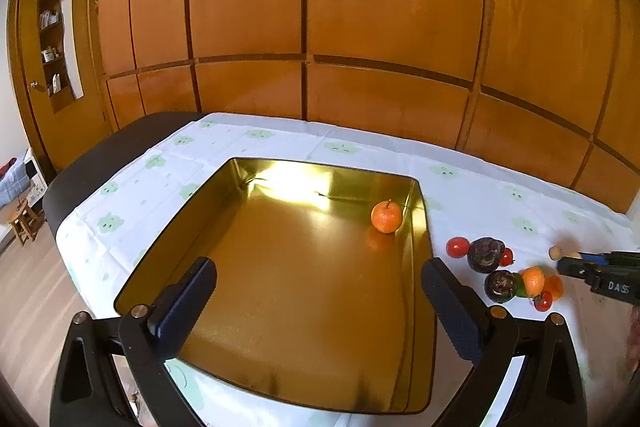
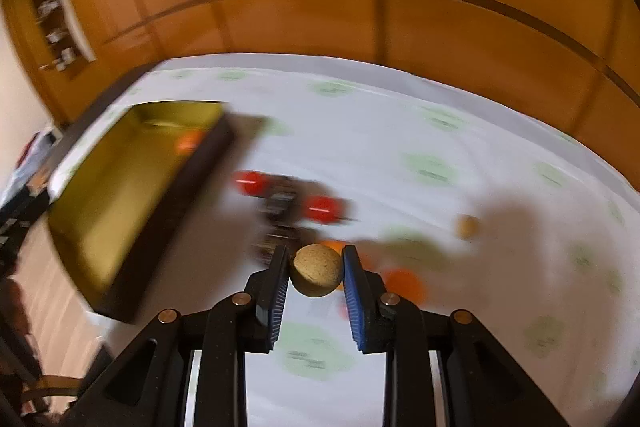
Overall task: Organize fruits
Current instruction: 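Open the left tool to drop the mandarin while the right tool carries the longan into the tray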
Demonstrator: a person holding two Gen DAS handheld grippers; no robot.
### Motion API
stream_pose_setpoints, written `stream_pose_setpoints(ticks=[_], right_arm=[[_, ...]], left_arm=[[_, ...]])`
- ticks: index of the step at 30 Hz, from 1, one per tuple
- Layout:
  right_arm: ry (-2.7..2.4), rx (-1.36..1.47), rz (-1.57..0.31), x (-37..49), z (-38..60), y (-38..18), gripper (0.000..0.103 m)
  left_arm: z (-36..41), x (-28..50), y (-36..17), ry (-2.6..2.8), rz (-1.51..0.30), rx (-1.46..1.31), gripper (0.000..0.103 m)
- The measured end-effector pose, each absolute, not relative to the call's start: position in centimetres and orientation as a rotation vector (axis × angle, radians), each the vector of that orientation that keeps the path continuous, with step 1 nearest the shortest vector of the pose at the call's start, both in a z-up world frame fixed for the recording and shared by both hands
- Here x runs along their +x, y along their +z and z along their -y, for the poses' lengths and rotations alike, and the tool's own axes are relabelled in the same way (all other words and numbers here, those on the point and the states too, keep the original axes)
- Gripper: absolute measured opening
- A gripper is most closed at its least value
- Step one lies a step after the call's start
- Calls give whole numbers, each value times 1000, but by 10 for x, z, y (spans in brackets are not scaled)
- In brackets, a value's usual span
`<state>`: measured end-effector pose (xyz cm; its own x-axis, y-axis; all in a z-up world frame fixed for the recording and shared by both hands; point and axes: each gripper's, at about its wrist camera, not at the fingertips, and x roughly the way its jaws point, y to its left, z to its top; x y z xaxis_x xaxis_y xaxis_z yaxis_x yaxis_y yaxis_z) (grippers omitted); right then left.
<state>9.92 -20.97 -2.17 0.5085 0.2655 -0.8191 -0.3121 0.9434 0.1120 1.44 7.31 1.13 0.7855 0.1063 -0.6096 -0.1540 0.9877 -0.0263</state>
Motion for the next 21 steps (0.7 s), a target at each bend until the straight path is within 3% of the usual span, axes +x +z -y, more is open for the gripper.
stream_pose_setpoints(ticks=[9, 21], right_arm=[[561, -64, -932, 102, 94, -5, 27], [613, -146, -970, 112, 26, -27, 26]], left_arm=[[-93, 5, 9, 197, -653, -89, 103], [-121, -8, 6, 261, -654, -116, 103]])
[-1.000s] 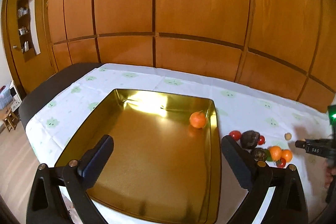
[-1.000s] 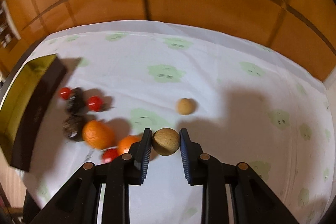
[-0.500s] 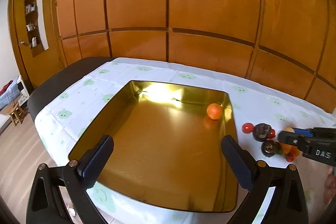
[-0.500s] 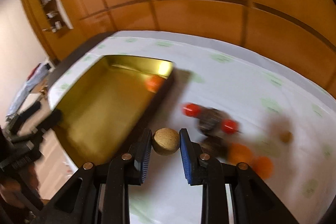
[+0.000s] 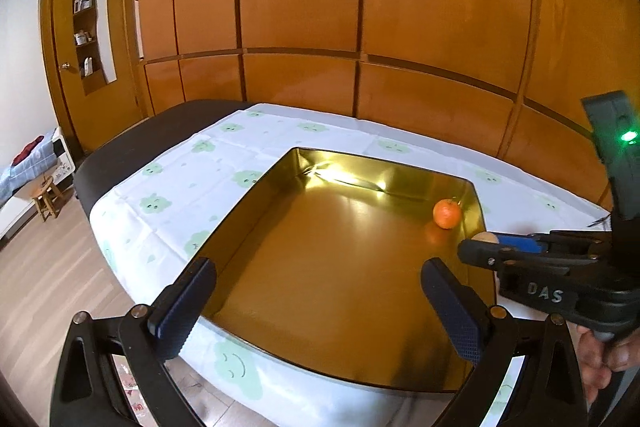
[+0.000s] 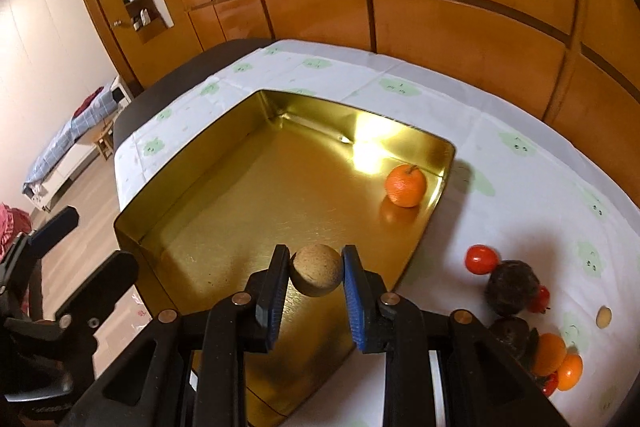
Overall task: Organize fruits
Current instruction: 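Open the left tool to drop the mandarin while the right tool carries the longan into the tray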
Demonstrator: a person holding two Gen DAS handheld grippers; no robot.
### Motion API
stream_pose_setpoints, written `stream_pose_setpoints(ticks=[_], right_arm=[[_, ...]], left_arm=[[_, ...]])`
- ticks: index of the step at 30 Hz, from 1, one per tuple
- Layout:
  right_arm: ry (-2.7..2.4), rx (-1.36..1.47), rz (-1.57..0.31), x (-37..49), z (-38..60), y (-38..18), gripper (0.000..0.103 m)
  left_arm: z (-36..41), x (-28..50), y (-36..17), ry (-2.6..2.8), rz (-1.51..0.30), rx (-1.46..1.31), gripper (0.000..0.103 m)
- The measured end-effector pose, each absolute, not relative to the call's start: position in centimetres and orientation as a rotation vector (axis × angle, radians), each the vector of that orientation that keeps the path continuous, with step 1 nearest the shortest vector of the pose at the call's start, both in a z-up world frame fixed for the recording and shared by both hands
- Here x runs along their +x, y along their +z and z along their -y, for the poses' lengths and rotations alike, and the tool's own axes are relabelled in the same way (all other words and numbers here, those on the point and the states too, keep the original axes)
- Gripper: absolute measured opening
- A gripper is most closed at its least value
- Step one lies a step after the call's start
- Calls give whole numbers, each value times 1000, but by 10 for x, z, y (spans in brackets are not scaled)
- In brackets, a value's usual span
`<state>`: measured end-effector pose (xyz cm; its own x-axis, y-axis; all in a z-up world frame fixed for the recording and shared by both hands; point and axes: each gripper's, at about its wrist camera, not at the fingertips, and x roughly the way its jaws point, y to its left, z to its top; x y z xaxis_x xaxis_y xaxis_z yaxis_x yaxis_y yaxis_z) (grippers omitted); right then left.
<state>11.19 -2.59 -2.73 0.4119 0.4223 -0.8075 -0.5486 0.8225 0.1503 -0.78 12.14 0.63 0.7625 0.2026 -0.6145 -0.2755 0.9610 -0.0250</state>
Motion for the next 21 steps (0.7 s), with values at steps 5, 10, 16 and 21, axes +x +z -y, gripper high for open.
stream_pose_setpoints(ticks=[5, 10, 16, 21], right_arm=[[587, -201, -971, 117, 15, -35, 27], [547, -238, -983, 127, 8, -43, 27], [517, -245, -987, 133, 7, -49, 27], [489, -244, -990, 134, 11, -53, 27]], left_arm=[[-127, -11, 7, 272, -649, -132, 103], [-127, -12, 8, 272, -649, -133, 103], [-127, -14, 8, 269, -652, -129, 103], [-126, -14, 9, 267, -652, -125, 103]])
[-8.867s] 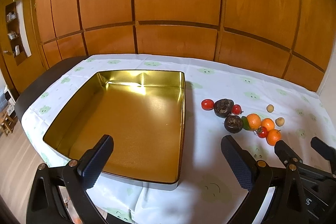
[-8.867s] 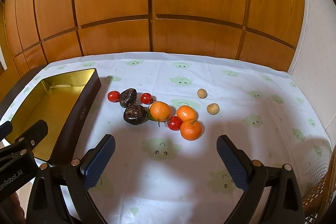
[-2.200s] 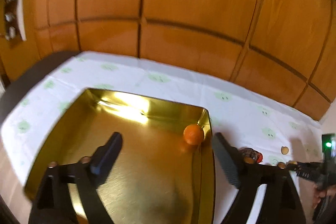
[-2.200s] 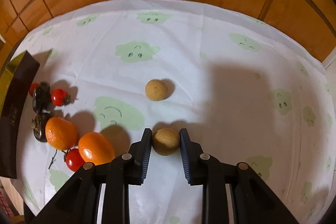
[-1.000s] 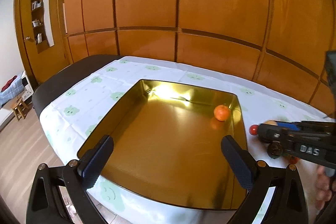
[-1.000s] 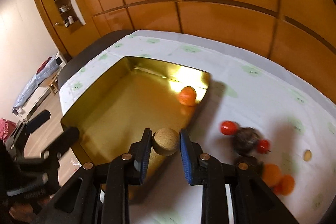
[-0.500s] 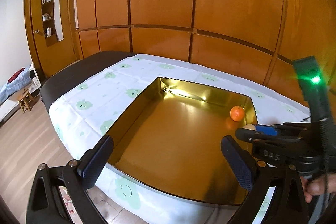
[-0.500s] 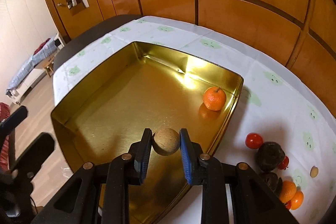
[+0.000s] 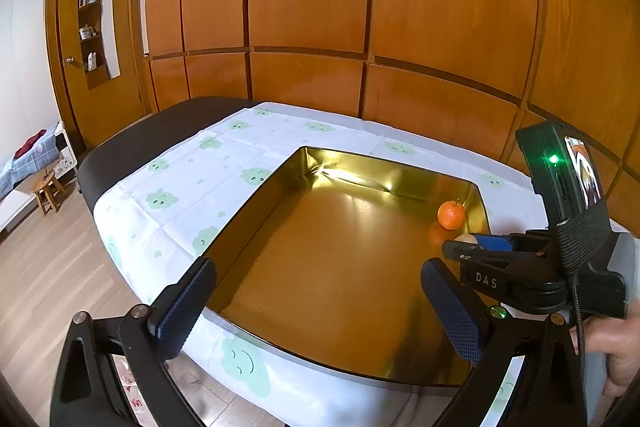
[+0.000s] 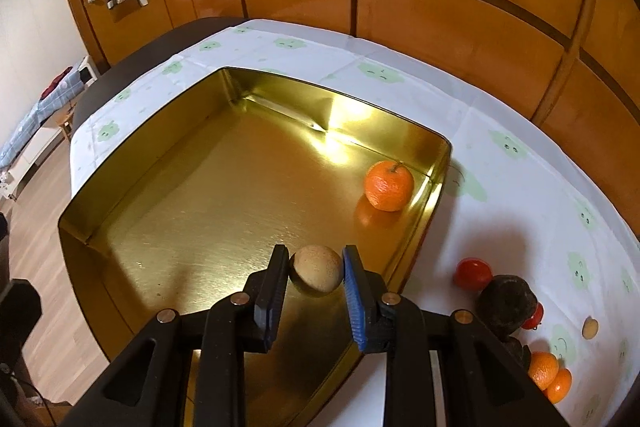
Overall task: Organize fruits
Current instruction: 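Open the left tool to drop the mandarin while the right tool carries the longan into the tray, then open the right tool to release the longan into the tray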
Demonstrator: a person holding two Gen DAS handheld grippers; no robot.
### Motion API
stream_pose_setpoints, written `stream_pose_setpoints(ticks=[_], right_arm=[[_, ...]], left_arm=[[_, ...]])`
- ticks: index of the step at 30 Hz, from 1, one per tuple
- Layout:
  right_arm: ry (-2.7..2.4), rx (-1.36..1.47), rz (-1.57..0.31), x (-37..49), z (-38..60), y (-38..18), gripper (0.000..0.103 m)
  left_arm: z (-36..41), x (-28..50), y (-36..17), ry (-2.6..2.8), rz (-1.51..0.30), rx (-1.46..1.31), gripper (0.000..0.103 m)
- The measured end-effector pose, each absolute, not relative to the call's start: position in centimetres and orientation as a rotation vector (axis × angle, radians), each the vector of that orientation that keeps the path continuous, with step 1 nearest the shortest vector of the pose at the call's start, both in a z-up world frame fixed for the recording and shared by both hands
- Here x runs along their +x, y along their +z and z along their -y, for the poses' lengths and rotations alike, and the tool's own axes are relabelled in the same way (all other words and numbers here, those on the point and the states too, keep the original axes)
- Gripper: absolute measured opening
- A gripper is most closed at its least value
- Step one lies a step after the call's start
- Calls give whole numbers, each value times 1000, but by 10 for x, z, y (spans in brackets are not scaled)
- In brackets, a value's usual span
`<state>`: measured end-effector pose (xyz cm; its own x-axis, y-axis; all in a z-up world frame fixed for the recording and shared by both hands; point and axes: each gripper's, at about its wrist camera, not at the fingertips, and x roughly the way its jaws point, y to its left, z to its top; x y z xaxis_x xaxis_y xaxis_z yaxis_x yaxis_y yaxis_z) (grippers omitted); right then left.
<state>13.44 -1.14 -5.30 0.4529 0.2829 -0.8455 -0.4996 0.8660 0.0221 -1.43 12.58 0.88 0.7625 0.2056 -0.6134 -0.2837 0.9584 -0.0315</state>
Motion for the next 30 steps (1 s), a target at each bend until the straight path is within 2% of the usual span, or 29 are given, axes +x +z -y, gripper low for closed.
stream_pose_setpoints(ticks=[4, 30], right_arm=[[470, -205, -986, 135, 19, -52, 32], [384, -97, -814, 92, 85, -1, 32]], left_arm=[[-124, -15, 9, 262, -653, -120, 103], [-97, -15, 13, 199, -655, -69, 103]])
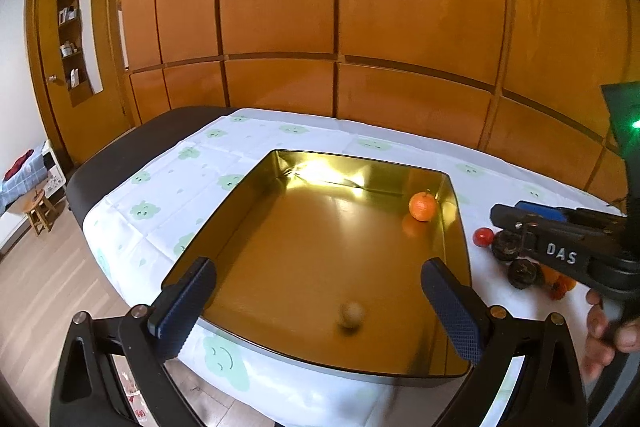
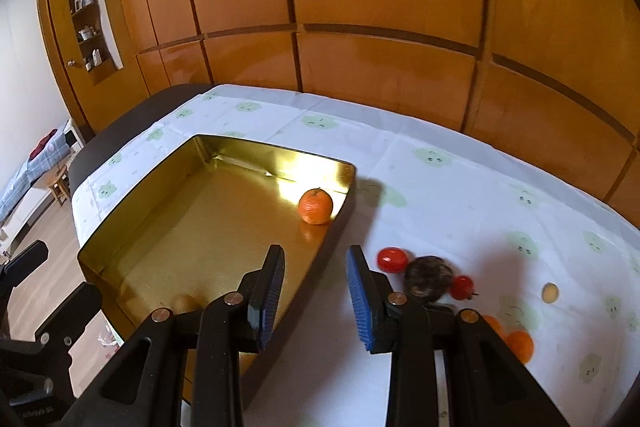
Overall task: Organize fruits
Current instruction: 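Open the right tool to release the longan into the tray, then move the left tool to a dark mangosteen and grasp it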
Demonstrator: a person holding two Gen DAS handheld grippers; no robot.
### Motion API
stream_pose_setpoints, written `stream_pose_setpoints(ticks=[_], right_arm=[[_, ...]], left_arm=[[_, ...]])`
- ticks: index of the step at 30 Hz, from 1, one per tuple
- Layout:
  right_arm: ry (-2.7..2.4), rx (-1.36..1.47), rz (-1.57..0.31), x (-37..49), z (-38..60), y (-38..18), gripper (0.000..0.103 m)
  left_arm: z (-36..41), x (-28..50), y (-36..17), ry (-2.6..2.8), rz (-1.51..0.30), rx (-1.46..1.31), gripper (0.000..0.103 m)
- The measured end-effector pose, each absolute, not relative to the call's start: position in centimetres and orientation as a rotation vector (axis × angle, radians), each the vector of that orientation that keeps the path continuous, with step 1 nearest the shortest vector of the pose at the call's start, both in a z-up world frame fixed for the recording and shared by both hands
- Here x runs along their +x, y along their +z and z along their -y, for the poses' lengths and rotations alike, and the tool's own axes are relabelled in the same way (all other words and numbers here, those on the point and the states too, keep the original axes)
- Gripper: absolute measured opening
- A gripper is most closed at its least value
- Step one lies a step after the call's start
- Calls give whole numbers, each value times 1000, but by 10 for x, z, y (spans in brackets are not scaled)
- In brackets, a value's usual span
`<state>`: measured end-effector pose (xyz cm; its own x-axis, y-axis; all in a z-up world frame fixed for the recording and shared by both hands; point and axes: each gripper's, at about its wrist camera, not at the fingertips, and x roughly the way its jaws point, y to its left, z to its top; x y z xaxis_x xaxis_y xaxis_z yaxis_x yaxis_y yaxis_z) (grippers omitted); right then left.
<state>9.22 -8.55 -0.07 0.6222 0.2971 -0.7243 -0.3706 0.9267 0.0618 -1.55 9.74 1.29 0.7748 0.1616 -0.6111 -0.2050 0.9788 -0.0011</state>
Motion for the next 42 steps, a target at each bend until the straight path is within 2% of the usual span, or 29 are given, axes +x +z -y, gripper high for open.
stream_pose_setpoints(ticks=[9, 20, 23, 25, 28, 35, 36, 40, 42], right_arm=[[318, -73, -801, 90, 138, 9, 32], [53, -49, -837, 108, 270, 7, 33], [2, -40, -845, 109, 299, 4, 33], [-12, -21, -857, 110, 316, -1, 33], [-30, 22, -864, 111, 339, -8, 33], [-11, 169, -905, 117, 363, -16, 33], [-8, 174, -900, 117, 364, -15, 33], [21, 214, -902, 118, 364, -14, 33], [28, 215, -899, 118, 363, -13, 33]], left_arm=[[-86, -12, 11, 145, -680, -69, 103], [-45, -6, 18, -60, -698, -4, 99], [-29, 2, 21, -107, -719, 29, 91], [-19, 9, 21, -157, -753, 40, 81], [-3, 20, 19, -244, -796, 72, 72], [47, 58, 5, -424, -904, 127, 71], [54, 69, 1, -429, -931, 112, 68], [73, 102, -16, -414, -1026, 59, 44], [87, 114, -24, -403, -1035, 77, 42]])
